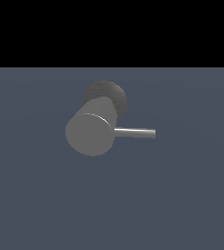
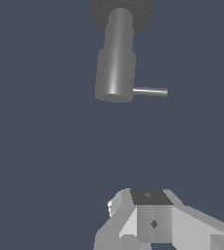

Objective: Turn on the faucet by rotating a designated handle.

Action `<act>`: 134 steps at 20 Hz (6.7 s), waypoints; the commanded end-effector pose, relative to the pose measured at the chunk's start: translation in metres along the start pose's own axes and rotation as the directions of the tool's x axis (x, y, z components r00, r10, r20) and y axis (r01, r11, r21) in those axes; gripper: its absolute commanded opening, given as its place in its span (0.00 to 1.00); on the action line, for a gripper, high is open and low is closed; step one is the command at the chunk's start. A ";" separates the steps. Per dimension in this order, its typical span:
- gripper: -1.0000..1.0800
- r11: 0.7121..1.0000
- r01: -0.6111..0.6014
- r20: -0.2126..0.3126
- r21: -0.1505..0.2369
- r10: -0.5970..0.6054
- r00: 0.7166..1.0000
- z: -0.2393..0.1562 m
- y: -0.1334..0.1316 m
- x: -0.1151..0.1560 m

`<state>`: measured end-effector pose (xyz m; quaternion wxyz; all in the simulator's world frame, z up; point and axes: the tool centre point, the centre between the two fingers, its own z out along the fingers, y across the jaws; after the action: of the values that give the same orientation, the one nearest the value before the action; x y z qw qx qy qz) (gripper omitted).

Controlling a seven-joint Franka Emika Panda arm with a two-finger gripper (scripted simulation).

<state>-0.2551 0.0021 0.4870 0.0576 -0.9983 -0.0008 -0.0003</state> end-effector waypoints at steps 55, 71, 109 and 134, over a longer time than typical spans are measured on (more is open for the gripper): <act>0.00 0.594 0.332 -0.393 0.732 -0.029 0.919 -0.085 -0.007 0.021; 0.00 0.461 0.358 -0.430 0.812 0.058 0.901 -0.099 0.012 0.028; 0.00 -0.580 0.407 0.250 0.706 0.742 0.622 0.025 0.269 0.133; 0.00 -0.860 0.279 0.872 0.426 0.473 0.127 0.322 0.282 0.147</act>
<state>-0.1054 -0.2452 0.1455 0.7572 -0.0422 0.6132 -0.2212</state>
